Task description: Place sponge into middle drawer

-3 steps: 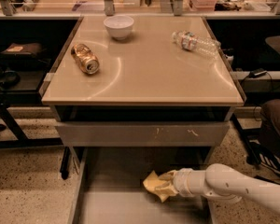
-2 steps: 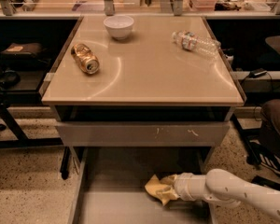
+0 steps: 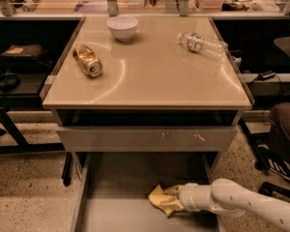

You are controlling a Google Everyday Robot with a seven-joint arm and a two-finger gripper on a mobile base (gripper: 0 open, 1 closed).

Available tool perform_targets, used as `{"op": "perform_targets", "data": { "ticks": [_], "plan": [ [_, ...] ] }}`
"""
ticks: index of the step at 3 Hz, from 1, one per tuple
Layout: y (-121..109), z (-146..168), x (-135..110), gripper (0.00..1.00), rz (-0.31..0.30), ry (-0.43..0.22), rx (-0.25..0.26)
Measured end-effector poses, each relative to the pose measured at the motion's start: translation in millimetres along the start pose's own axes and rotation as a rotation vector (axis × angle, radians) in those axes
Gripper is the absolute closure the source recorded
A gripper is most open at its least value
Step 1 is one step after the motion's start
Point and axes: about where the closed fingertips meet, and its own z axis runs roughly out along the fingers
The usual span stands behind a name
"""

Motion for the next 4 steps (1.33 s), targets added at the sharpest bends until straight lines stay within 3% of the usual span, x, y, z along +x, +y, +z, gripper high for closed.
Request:
{"op": "perform_targets", "data": {
  "ticks": [3, 4],
  "plan": [
    [0.0, 0.1, 0.0, 0.12, 0.0, 0.0, 0.0],
    [0.1, 0.1, 0.0, 0.0, 0.0, 0.0, 0.0]
  ]
}}
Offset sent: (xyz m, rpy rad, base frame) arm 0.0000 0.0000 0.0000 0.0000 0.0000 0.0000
